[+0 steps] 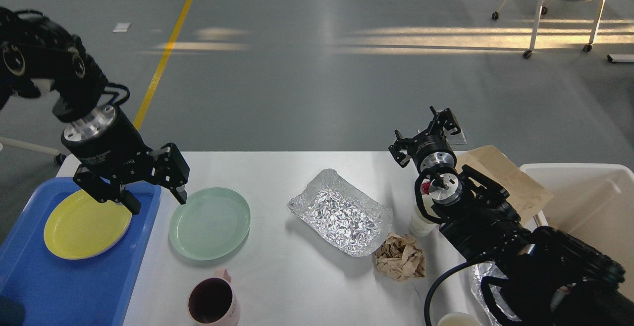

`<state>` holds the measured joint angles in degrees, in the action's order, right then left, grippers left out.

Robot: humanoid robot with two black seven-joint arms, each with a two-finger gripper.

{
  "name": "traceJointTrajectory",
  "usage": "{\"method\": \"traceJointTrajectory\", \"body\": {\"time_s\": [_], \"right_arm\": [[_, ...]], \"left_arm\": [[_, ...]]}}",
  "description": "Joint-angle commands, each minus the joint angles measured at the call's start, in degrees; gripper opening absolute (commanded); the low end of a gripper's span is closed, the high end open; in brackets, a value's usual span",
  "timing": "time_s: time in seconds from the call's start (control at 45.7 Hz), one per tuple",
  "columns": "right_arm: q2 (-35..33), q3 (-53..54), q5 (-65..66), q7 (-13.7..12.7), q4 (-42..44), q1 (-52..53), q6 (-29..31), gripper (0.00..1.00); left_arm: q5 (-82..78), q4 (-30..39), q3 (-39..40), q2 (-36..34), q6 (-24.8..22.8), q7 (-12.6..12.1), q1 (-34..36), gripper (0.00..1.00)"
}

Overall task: Tidy desktop
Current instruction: 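Reach the left gripper down and grasp the pink mug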

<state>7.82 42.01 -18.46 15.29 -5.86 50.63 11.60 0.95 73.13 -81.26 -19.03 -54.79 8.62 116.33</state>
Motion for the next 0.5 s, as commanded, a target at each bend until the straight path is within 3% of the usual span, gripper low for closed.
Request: {"method": "traceJointTrajectory", "body": {"time_s": [0.0,0.241,0.482], "right_arm": [[0.00,0.00,0.00,0.00,-0.03,0.00,0.00,1.00],[0.00,0.00,0.00,0.00,-0.03,0.00,0.00,1.00],[0.00,0.00,0.00,0.00,-0.03,0.00,0.00,1.00]], "left_arm": [[-1.47,-0.09,2.51,-0.05,4.33,-1.41,-7.86,0.80],[-2.80,-0.79,3.21,2.23,19.80,-1.67,-19.29,0.80],[-4.02,-0.79,8.22,3.21,20.69,-2.37,-23.95,0.80]]}}
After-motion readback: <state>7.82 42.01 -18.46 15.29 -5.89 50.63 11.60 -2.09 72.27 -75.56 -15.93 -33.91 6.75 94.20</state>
